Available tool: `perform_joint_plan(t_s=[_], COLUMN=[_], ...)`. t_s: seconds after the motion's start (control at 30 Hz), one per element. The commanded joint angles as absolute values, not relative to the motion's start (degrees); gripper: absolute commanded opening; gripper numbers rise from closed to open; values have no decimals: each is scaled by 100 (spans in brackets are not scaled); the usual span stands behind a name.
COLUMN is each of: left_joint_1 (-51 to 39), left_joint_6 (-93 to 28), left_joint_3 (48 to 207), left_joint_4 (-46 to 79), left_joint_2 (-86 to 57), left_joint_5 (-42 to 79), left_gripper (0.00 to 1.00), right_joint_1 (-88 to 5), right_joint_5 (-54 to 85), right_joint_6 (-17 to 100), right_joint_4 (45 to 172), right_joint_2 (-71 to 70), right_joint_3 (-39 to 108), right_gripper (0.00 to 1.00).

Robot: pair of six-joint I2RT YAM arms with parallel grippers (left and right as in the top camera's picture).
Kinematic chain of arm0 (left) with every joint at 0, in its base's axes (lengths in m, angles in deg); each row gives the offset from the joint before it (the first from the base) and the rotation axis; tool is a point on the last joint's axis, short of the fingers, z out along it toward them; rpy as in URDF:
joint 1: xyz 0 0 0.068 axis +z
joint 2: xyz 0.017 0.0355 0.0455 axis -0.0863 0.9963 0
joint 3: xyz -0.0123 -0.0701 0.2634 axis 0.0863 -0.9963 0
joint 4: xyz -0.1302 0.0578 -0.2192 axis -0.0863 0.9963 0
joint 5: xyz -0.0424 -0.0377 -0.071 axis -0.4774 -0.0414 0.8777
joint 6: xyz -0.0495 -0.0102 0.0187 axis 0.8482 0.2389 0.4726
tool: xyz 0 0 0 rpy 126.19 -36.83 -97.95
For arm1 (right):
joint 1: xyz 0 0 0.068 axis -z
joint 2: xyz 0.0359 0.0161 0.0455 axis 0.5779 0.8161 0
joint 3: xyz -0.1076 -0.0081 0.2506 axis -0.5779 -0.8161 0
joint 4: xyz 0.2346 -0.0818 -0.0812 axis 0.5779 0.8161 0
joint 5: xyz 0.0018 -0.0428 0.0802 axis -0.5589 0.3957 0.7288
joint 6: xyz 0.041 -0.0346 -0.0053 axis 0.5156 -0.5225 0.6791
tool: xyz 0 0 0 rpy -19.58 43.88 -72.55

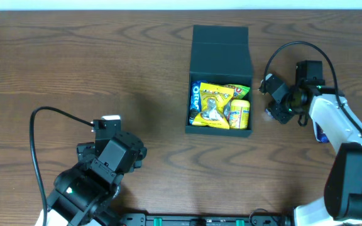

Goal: Pack container
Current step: 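Lower the right gripper onto the blue Eclipse tin and grasp it, then lift the Eclipse tin with the right gripper and carry it into the box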

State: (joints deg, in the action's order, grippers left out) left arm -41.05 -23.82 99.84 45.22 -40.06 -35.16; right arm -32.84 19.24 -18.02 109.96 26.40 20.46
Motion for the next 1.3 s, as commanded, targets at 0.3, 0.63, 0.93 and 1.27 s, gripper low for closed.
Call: perform_joint_plan(t_s=[0.3,0.63,0.93,1.27], left_joint_1=[-4081,-4081,-4081,-4081], left_joint_6=[-2401,-2401,-2401,-2401], left_joint_3=[9969,9969,9969,9969], left_joint_4=[4544,4544,4544,4544], left_joint_2=[-4012,-4012,-4012,-4012], left_joint_5=[-3535,-3535,-3535,-3535], left_gripper=[95,96,95,95], right_joint_1=[-3146,-3227,-4222,-5291], right_joint_5=[1964,1990,3480,4151], right_joint_6=[-836,799,1131,1424], right_joint_4=[11245,12456,14310,14294], right_joint_2=[2371,1597,1424,1890], right_joint_3=[2575,3316,4411,4448], right_gripper=[1,1,2,1])
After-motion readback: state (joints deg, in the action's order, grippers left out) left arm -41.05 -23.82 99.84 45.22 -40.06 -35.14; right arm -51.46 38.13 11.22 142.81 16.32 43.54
